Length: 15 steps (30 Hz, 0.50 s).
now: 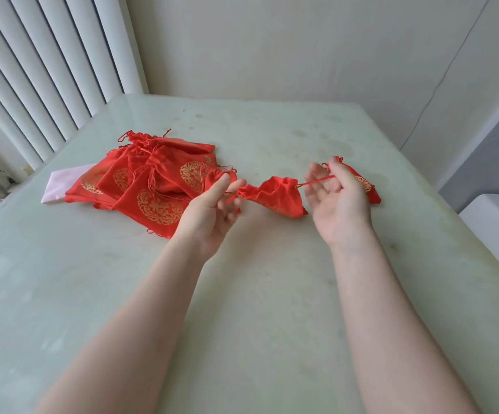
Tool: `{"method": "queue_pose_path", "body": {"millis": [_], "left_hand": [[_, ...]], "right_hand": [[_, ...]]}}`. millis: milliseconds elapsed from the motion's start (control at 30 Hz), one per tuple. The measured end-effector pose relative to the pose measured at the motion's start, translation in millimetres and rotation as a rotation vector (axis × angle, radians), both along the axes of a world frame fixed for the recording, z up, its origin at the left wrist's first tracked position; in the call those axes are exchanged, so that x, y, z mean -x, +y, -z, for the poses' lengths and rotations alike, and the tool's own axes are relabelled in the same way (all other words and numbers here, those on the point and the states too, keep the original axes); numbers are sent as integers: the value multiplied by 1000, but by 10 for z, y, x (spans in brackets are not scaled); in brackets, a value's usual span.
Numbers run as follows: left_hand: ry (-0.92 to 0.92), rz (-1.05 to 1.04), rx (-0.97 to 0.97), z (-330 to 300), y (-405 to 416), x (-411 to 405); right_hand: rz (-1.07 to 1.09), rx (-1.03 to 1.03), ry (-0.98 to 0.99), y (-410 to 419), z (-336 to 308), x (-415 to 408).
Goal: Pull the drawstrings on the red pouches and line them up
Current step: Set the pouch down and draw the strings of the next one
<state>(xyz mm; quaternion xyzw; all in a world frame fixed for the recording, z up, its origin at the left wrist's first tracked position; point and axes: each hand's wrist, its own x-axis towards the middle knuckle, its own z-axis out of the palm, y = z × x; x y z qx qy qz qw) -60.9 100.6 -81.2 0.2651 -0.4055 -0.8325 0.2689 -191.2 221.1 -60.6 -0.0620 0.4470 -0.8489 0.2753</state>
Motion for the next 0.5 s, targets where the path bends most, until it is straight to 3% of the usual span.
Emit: {"method": "queue_pose_path", "body": {"millis": [100, 233, 300, 400, 500], "left_hand": [[108, 78, -169, 61, -22, -19], [140, 169, -252, 112, -27, -72], [158, 94, -305, 106, -97, -88], [221, -182, -457, 110, -370, -199], [157, -298, -368, 95, -539, -328]], "right_hand": [[-80, 278, -329, -40, 47, -82], [-103, 261, -439, -49, 136, -121], [-156, 192, -446, 37, 126, -68], [-245, -47, -349, 253, 65, 69], [-126, -296, -142, 364, 71, 160]]}}
